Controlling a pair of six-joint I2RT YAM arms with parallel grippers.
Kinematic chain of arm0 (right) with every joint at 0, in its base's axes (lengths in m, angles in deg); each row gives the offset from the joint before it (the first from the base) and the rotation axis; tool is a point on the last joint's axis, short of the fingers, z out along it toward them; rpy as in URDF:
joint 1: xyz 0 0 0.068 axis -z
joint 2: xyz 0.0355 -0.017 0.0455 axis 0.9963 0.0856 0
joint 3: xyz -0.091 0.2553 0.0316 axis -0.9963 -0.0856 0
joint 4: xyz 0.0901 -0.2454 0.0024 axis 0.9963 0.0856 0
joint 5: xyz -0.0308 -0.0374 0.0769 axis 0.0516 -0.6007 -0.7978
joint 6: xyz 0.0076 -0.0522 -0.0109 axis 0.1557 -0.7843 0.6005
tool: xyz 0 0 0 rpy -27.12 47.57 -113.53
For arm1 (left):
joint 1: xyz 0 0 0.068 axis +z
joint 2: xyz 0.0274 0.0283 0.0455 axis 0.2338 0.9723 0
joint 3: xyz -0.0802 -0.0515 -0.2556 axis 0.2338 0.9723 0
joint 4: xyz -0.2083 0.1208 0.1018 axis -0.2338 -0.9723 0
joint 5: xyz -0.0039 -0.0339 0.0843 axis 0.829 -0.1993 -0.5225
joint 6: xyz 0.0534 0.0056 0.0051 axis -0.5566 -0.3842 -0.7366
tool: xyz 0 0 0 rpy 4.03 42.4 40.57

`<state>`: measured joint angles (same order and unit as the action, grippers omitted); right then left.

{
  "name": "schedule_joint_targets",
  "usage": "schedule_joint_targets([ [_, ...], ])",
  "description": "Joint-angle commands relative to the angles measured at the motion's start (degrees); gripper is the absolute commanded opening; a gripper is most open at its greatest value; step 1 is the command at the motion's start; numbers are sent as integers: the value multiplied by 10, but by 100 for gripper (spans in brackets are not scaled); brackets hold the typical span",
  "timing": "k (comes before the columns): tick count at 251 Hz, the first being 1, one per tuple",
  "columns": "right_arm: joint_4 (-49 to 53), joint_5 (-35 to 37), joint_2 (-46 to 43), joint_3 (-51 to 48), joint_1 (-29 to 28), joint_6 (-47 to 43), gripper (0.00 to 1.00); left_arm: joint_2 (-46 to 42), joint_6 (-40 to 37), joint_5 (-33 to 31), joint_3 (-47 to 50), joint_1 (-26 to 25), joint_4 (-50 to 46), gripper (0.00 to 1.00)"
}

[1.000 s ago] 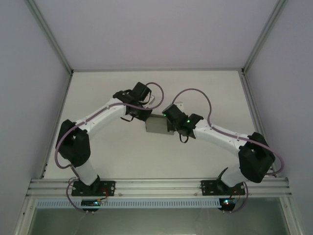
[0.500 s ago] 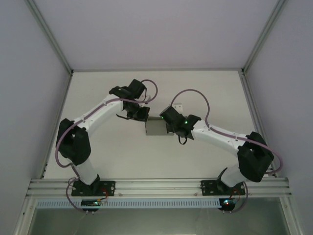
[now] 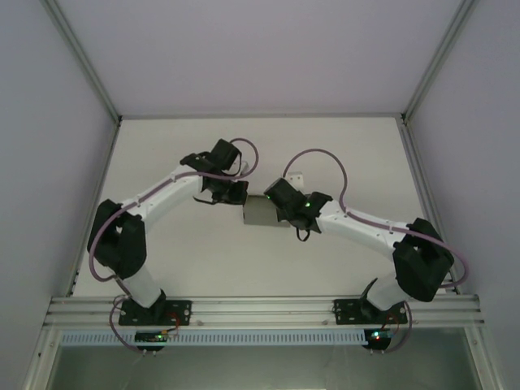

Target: Assemble paper box

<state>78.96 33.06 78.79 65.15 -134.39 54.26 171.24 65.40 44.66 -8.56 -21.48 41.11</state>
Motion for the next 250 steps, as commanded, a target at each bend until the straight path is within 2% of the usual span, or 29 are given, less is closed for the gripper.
schedule_joint_targets([
  [1, 37, -24, 17, -38, -11, 5, 0, 23, 19, -35, 62, -31, -38, 0],
  [37, 1, -28, -4, -64, -15, -2, 2, 19, 27, -84, 97, -59, -31, 0],
  [62, -23, -46, -32, -75, -11, -25, 10, 19, 39, -91, 110, -59, -22, 0],
  [83, -32, -54, -62, -75, -1, -49, 26, 13, 42, -93, 114, -60, -11, 0],
  [108, -50, -94, -108, -75, 17, -85, 35, 9, 40, -98, 117, -59, -5, 0],
  [126, -72, -134, -140, -80, 32, -101, 52, 8, 38, -98, 117, -59, -2, 0],
  [155, -107, -186, -177, -85, 59, -112, 67, 8, 38, -95, 119, -60, 0, 0],
  [174, -120, -211, -185, -82, 83, -109, 86, 8, 38, -95, 118, -60, 1, 0],
  [183, -124, -222, -182, -80, 95, -109, 91, 8, 37, -94, 118, -60, 2, 0],
  [224, -93, -209, -136, -58, 139, -96, 99, 10, 34, -88, 114, -60, 4, 0],
  [250, -67, -223, -100, -50, 158, -76, 96, 13, 31, -90, 109, -60, -1, 0],
])
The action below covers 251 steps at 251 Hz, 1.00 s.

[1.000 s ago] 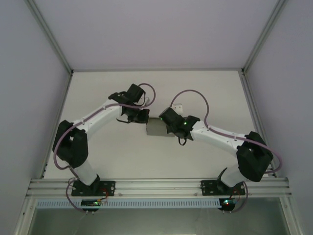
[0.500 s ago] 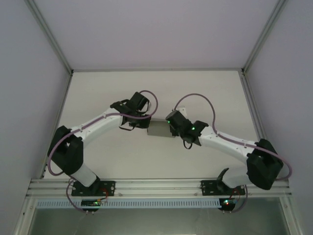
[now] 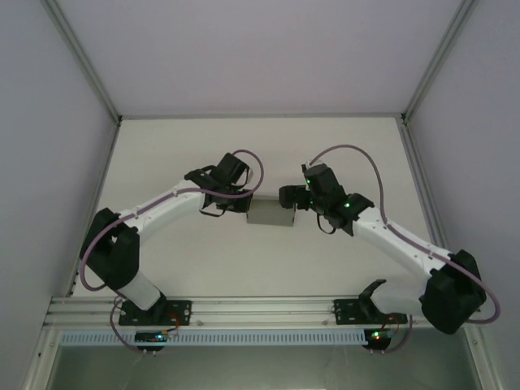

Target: Assemble paper box

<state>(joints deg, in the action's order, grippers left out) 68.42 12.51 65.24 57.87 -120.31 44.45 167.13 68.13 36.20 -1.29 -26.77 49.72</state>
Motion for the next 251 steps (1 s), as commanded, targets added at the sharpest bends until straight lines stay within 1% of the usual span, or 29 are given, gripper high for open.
schedule_joint_targets([
  [1, 40, -18, 36, 23, 17, 23, 96, 55, 4, -5, 37, -8, -87, 0],
  [7, 44, -19, 43, 21, 19, 30, 94, 54, 5, -6, 36, -7, -88, 0],
  [28, 42, -29, 55, 6, 21, 46, 84, 51, 6, -5, 34, -7, -88, 0],
  [49, 27, -33, 60, -23, 21, 57, 68, 48, 5, -1, 30, -7, -88, 0],
  [58, 20, -35, 60, -37, 20, 66, 59, 44, 0, 5, 28, -7, -87, 0],
  [67, 15, -41, 61, -51, 19, 79, 50, 40, -11, 21, 26, -7, -83, 5],
  [75, 9, -47, 60, -64, 20, 91, 45, 36, -21, 32, 25, -7, -81, 10],
  [97, -14, -53, 58, -94, 18, 117, 36, 18, -44, 55, 13, -5, -87, 26],
  [101, -18, -55, 58, -98, 17, 126, 36, 16, -49, 57, 9, -6, -89, 29],
  [119, -29, -60, 59, -111, 11, 137, 34, 4, -65, 69, -8, -4, -104, 39],
  [145, -24, -46, 62, -114, -1, 142, 31, -13, -82, 79, -35, -2, -124, 47],
  [159, -19, -40, 65, -117, -5, 142, 31, -24, -83, 87, -44, 2, -129, 54],
  [172, -19, -36, 67, -122, -9, 144, 31, -31, -77, 101, -49, 9, -129, 59],
  [180, -20, -35, 67, -127, -9, 145, 30, -35, -70, 110, -52, 15, -125, 65],
  [198, -26, -34, 67, -139, -12, 146, 31, -40, -48, 132, -51, 31, -107, 82],
  [204, -30, -34, 68, -143, -13, 146, 31, -39, -42, 138, -52, 37, -100, 87],
  [226, -48, -33, 67, -160, -15, 145, 30, -35, -21, 158, -46, 57, -65, 95],
  [239, -64, -32, 66, -170, -15, 137, 31, -27, -12, 166, -40, 69, -49, 94],
  [251, -74, -36, 66, -177, -15, 133, 31, -18, -9, 169, -34, 76, -36, 90],
])
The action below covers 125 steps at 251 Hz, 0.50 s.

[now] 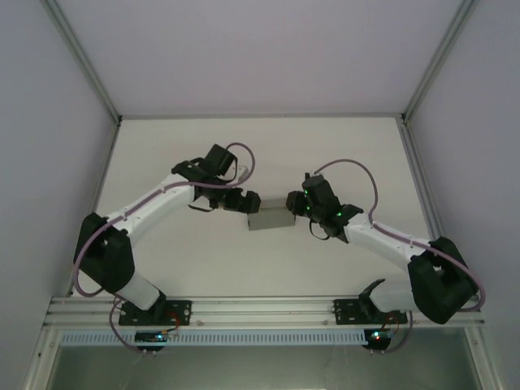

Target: Assemble paper box

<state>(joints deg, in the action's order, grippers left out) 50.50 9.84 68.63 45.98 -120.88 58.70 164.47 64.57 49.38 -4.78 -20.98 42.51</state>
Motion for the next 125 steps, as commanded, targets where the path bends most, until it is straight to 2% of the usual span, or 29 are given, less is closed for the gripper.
schedule_joint_targets([
  [1, 104, -10, 33, -59, -9, -9, 31, 9, 28, 37, 1, 19, 36, 90],
  [37, 85, -34, 33, -72, -8, -23, 31, 32, 49, 63, 45, 33, 89, 79],
  [72, 48, -69, 40, -96, -3, -41, 31, 36, 82, 94, 110, 44, 169, 61],
  [90, 34, -82, 43, -113, 1, -41, 31, 36, 97, 104, 142, 45, 201, 57],
  [125, 10, -108, 45, -145, 11, -33, 29, 41, 130, 116, 204, 44, 260, 35],
])
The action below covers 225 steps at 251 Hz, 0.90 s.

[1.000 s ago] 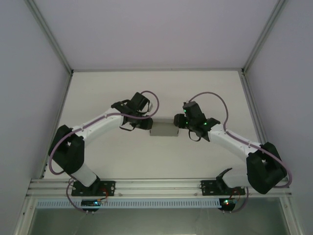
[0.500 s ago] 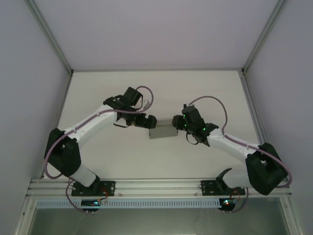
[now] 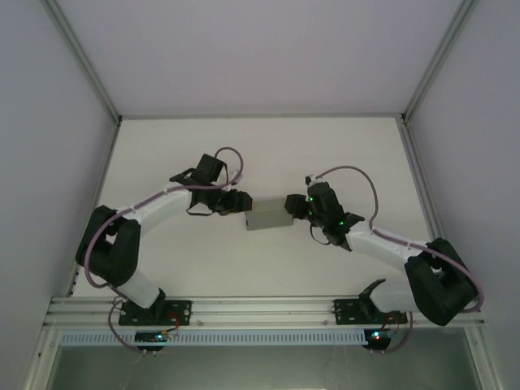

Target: Assemble paper box

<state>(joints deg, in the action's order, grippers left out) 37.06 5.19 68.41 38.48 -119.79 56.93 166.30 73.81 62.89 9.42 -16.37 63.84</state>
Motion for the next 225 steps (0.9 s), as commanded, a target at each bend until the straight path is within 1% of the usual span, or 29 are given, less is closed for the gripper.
schedule_joint_targets([
  [1, 143, -63, 46, -71, 0, -15, 29, 22, 39, -18, 63, -1, 48, 34],
  [41, 93, -87, 50, -111, 8, -14, 18, 14, 66, -25, 120, -1, 87, 16],
  [54, 74, -95, 51, -121, 10, -22, 12, 11, 71, -28, 135, -2, 94, 10],
  [68, 67, -85, 51, -131, 11, -33, 5, 9, 73, -31, 146, -3, 101, 3],
  [80, 58, -81, 47, -140, 14, -35, 0, 10, 75, -34, 150, -4, 104, 0],
  [129, 18, -73, 38, -157, 19, -45, 0, 15, 69, -53, 141, -10, 94, 0],
  [151, 31, -70, 27, -141, 22, -48, 0, 11, 53, -69, 114, -11, 60, 0],
  [156, 39, -74, 23, -134, 25, -51, 0, 11, 47, -73, 104, -13, 45, 6],
  [167, 65, -85, 13, -109, 30, -60, 0, 9, 31, -90, 77, -16, 10, 23],
  [173, 90, -86, 7, -91, 32, -61, 0, 8, 22, -103, 63, -17, -10, 29],
  [203, 216, -69, -11, 21, 36, -92, 27, 8, -9, -172, -20, -22, -100, 55],
  [214, 254, -60, -12, 61, 37, -97, 34, 8, -17, -184, -45, -23, -116, 63],
  [225, 285, -50, -11, 99, 40, -102, 43, 5, -24, -190, -68, -23, -118, 71],
])
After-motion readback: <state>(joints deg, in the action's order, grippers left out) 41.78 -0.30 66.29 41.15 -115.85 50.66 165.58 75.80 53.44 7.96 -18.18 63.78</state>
